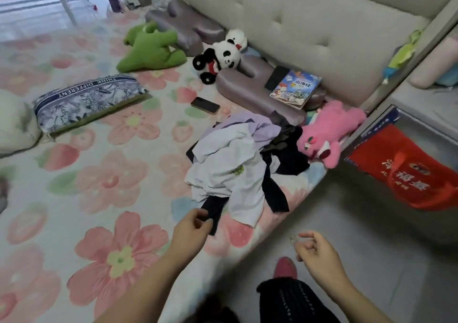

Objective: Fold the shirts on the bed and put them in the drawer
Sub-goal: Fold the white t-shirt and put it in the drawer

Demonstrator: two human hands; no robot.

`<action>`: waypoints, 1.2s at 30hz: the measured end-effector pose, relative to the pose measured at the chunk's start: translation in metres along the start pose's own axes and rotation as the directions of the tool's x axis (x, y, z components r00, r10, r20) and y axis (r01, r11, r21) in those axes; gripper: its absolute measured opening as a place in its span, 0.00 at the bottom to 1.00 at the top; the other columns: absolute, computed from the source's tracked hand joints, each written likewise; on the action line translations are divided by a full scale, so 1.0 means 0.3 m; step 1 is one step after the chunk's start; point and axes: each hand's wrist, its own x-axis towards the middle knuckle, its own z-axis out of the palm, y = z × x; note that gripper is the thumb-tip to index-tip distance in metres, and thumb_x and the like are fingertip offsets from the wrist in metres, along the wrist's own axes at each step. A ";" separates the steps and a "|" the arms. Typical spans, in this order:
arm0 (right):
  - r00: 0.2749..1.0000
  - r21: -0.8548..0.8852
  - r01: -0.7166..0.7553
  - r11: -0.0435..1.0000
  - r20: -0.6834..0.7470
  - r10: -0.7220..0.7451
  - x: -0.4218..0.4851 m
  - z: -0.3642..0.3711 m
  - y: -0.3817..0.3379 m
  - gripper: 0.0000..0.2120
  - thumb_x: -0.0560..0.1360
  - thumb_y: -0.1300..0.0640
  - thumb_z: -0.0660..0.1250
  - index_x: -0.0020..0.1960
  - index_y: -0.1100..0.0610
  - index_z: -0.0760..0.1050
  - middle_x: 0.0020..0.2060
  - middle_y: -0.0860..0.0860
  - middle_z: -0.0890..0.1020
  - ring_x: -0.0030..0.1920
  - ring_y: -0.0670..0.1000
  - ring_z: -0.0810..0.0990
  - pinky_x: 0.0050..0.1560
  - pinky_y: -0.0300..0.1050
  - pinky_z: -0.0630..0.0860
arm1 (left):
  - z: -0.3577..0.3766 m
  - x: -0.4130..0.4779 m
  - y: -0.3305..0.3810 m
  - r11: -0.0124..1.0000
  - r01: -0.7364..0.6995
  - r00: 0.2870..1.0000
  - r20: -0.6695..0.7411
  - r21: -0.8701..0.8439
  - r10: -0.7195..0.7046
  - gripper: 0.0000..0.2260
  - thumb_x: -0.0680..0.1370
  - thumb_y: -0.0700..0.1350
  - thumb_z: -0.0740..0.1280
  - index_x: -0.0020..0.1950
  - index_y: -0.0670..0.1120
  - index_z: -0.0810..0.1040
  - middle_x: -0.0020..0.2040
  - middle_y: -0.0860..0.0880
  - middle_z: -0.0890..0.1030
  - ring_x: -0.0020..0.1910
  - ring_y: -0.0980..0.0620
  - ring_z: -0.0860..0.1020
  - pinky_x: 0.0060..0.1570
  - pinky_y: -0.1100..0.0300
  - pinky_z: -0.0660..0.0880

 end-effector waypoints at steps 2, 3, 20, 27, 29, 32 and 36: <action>0.998 -0.037 0.018 0.999 0.060 -0.016 0.130 -0.036 -0.025 0.08 0.74 0.59 0.67 0.52 0.53 0.73 0.37 0.55 0.81 0.41 0.53 0.80 0.41 0.41 0.72 | 0.053 0.065 0.045 1.000 0.028 0.999 -0.041 -0.004 -0.028 0.08 0.75 0.44 0.66 0.54 0.49 0.75 0.39 0.48 0.80 0.39 0.50 0.79 0.35 0.63 0.69; 0.995 -0.060 0.037 0.997 0.096 -0.031 0.197 -0.055 -0.037 0.08 0.74 0.59 0.67 0.51 0.53 0.73 0.36 0.55 0.80 0.40 0.52 0.80 0.40 0.41 0.72 | 0.082 0.092 0.065 0.999 0.045 0.997 -0.067 -0.001 -0.045 0.08 0.75 0.44 0.66 0.54 0.49 0.75 0.38 0.49 0.79 0.37 0.50 0.79 0.33 0.65 0.69; 0.817 -0.324 0.306 0.895 0.572 -0.072 1.218 -0.064 -0.258 0.17 0.74 0.57 0.66 0.61 0.60 0.72 0.51 0.54 0.78 0.49 0.50 0.75 0.47 0.37 0.66 | 0.670 0.318 0.381 0.898 0.343 0.843 -0.333 -0.275 -0.424 0.11 0.73 0.44 0.69 0.52 0.54 0.74 0.38 0.52 0.77 0.36 0.55 0.77 0.45 0.55 0.76; 0.800 -0.364 0.206 0.909 0.597 0.058 1.297 0.211 -0.129 0.28 0.73 0.56 0.67 0.69 0.60 0.62 0.61 0.59 0.73 0.59 0.60 0.73 0.57 0.48 0.73 | 0.711 0.345 0.276 0.880 0.319 0.784 -0.424 -0.351 -0.454 0.13 0.72 0.41 0.69 0.51 0.56 0.73 0.37 0.52 0.76 0.29 0.64 0.75 0.31 0.73 0.70; 0.806 -0.348 0.164 0.923 0.587 0.078 1.286 0.222 -0.112 0.22 0.74 0.56 0.66 0.66 0.61 0.67 0.58 0.59 0.76 0.56 0.59 0.75 0.57 0.50 0.74 | 0.717 0.331 0.259 0.867 0.314 0.774 -0.425 -0.386 -0.470 0.13 0.72 0.40 0.69 0.52 0.54 0.74 0.37 0.52 0.76 0.29 0.63 0.75 0.31 0.74 0.70; 0.774 -0.180 0.193 0.965 0.632 -0.037 1.201 0.156 -0.149 0.05 0.74 0.62 0.64 0.50 0.62 0.72 0.46 0.57 0.78 0.47 0.56 0.76 0.45 0.44 0.71 | 0.699 0.307 0.266 0.847 0.300 0.764 -0.420 -0.439 -0.489 0.13 0.73 0.40 0.69 0.55 0.52 0.74 0.37 0.51 0.76 0.33 0.57 0.75 0.33 0.69 0.70; 0.675 0.007 0.536 0.844 0.597 -0.433 1.039 0.004 -0.318 0.12 0.71 0.69 0.63 0.37 0.53 0.67 0.32 0.47 0.73 0.34 0.47 0.70 0.33 0.30 0.65 | 0.588 0.291 0.367 0.893 0.161 0.825 -0.440 -0.421 -0.356 0.16 0.73 0.42 0.69 0.57 0.54 0.72 0.42 0.51 0.77 0.36 0.56 0.75 0.34 0.70 0.71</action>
